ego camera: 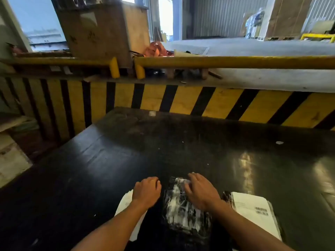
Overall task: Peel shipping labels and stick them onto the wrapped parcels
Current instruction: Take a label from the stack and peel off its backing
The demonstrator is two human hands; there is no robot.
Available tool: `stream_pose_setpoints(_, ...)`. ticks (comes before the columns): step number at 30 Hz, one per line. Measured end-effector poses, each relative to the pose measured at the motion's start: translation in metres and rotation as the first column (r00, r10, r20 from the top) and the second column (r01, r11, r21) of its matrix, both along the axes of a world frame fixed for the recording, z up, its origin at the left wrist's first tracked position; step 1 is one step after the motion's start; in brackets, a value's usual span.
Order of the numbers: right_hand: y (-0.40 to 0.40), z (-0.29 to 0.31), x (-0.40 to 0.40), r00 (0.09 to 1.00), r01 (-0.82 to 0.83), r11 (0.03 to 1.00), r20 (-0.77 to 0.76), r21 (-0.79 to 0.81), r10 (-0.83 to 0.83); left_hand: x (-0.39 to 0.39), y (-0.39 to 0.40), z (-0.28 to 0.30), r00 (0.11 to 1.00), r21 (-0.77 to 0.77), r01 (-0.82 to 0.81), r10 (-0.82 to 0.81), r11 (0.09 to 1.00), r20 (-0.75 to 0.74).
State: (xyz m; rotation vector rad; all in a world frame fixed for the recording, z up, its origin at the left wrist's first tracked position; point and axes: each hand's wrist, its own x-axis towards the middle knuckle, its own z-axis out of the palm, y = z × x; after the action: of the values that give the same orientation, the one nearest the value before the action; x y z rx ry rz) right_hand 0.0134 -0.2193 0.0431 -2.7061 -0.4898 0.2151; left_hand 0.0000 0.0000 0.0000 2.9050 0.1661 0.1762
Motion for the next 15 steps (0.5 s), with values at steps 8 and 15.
stream_pose_setpoints(8,0.014,-0.022,-0.007,0.996,-0.054,0.993,0.06,-0.109,0.061,-0.053,0.056,-0.064,0.926,0.005,-0.306,0.299,0.952,-0.229)
stream_pose_setpoints(15,0.011,-0.038,-0.011,0.993,-0.038,0.994,0.111,-0.104,0.049,-0.057,0.064,-0.076,0.82,-0.126,-0.518,0.448,0.846,-0.356)
